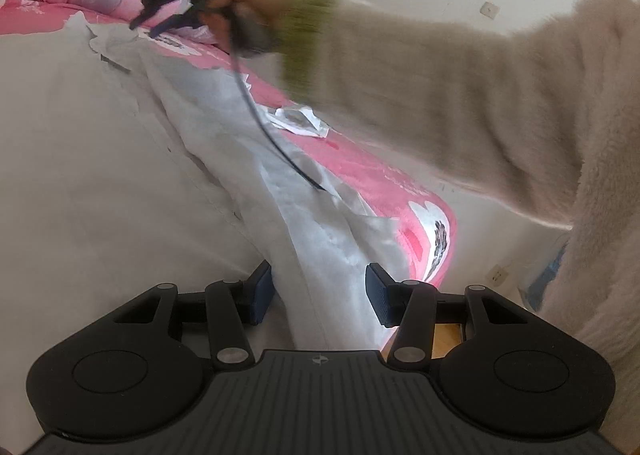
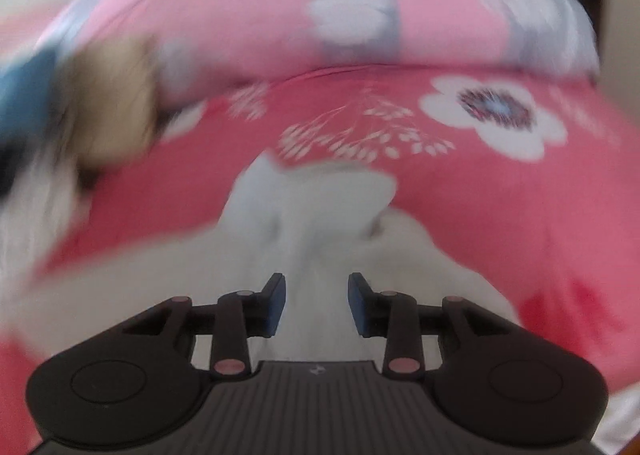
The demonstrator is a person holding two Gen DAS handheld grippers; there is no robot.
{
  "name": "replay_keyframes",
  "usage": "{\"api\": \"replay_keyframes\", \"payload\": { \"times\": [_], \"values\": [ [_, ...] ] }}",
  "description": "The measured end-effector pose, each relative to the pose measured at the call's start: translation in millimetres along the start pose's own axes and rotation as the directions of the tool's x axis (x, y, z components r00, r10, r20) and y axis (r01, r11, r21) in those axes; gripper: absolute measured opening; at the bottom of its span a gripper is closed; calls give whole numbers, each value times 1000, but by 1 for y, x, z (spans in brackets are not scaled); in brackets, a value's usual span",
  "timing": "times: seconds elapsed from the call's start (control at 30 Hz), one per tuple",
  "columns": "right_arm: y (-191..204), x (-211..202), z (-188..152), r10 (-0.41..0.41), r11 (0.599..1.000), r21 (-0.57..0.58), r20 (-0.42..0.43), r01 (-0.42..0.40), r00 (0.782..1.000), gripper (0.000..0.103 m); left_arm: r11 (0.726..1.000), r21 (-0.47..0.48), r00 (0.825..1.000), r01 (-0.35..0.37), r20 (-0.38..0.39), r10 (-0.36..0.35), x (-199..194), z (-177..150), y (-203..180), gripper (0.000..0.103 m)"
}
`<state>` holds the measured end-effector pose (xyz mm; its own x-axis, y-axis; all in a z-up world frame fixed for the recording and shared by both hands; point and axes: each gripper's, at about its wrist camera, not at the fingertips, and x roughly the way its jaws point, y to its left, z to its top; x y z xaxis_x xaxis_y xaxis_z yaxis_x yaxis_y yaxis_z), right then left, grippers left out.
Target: Fold clothes
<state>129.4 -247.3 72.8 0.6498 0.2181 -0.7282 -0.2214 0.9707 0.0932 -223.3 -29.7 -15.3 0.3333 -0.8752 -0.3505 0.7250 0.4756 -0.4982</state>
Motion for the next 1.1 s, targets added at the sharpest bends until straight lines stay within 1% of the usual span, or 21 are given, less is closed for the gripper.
{"api": "replay_keyframes", "payload": {
  "times": [0.1, 0.17, 0.23, 0.3, 0.37, 0.4, 0.43, 0.53, 0.6, 0.67, 0.7, 0.73, 0.77, 0.8, 0.87, 0.9, 0.93, 0.97, 1.0, 1.03, 1.1],
  "values": [
    [39, -26, -39, -13, 979, -204, -49, 3, 999, 34, 1000, 11, 1000, -5, 6, 5, 0, 1, -1, 49],
    [54, -39, -64, -21, 962, -275, -54, 6, 998, 33, 1000, 17, 1000, -8, 8, 8, 0, 2, -2, 49],
    [49, -47, -77, -27, 969, -247, -39, 17, 999, 33, 1000, 21, 1000, -9, 8, 9, 0, 1, -2, 49],
    [29, -45, -84, -45, 987, -158, -54, 36, 998, 32, 1000, 23, 1000, -8, 8, 8, 1, 0, -2, 49],
    [7, -35, -90, -90, 993, -81, -96, 82, 991, 25, 1000, 22, 1000, -8, 6, 8, 1, 0, -2, 49],
    [0, -31, -92, -117, 992, -68, -115, 110, 986, 20, 1000, 22, 1000, -8, 6, 8, 3, 2, 0, 49],
    [-8, -28, -94, -142, 989, -54, -125, 136, 982, 19, 1000, 22, 1000, -8, 6, 7, 4, 3, 1, 49],
    [-18, -36, -91, -144, 990, -1, -99, 144, 985, 17, 1000, 26, 1000, -7, 5, 7, 10, 7, 6, 49],
    [-10, -44, -87, -104, 994, 7, -74, 105, 992, 18, 999, 32, 1000, -7, 3, 7, 14, 8, 9, 49],
    [3, -50, -86, -74, 997, -4, -62, 73, 995, 21, 999, 36, 1000, -8, 2, 8, 16, 10, 10, 49],
    [12, -50, -88, -71, 997, -31, -68, 69, 995, 30, 999, 36, 1000, -8, 2, 8, 18, 11, 12, 49],
    [21, -50, -90, -68, 996, -58, -73, 64, 995, 49, 999, 35, 1000, -8, 2, 8, 19, 12, 13, 49],
    [30, -49, -92, -68, 994, -87, -79, 61, 995, 53, 999, 33, 1000, -8, 1, 8, 20, 14, 15, 49],
    [38, -47, -96, -76, 991, -119, -87, 66, 993, 53, 999, 33, 1000, -8, 1, 8, 21, 15, 15, 49],
    [45, -40, -103, -102, 984, -155, -103, 86, 989, 46, 1000, 30, 1000, -7, 1, 7, 21, 17, 17, 49],
    [43, -38, -105, -97, 987, -140, -108, 81, 989, 32, 1000, 29, 1000, -7, 1, 7, 21, 17, 17, 50],
    [37, -38, -105, -80, 992, -105, -105, 69, 991, 15, 1000, 27, 1000, -6, 1, 6, 21, 17, 18, 49],
    [32, -39, -105, -61, 996, -68, -99, 55, 993, 9, 1000, 26, 1000, -6, 1, 6, 21, 18, 19, 49],
    [25, -44, -104, -35, 999, -22, -85, 34, 996, 5, 1000, 25, 1000, -5, 1, 5, 22, 19, 20, 49],
    [17, -48, -103, -2, 999, 33, -69, 5, 998, 4, 1000, 26, 1000, -5, 1, 5, 22, 20, 20, 49],
    [-8, -55, -105, 107, 975, 199, -26, -100, 994, 4, 1000, 28, 1000, -5, 0, 5, 22, 21, 21, 49]
  ]
}}
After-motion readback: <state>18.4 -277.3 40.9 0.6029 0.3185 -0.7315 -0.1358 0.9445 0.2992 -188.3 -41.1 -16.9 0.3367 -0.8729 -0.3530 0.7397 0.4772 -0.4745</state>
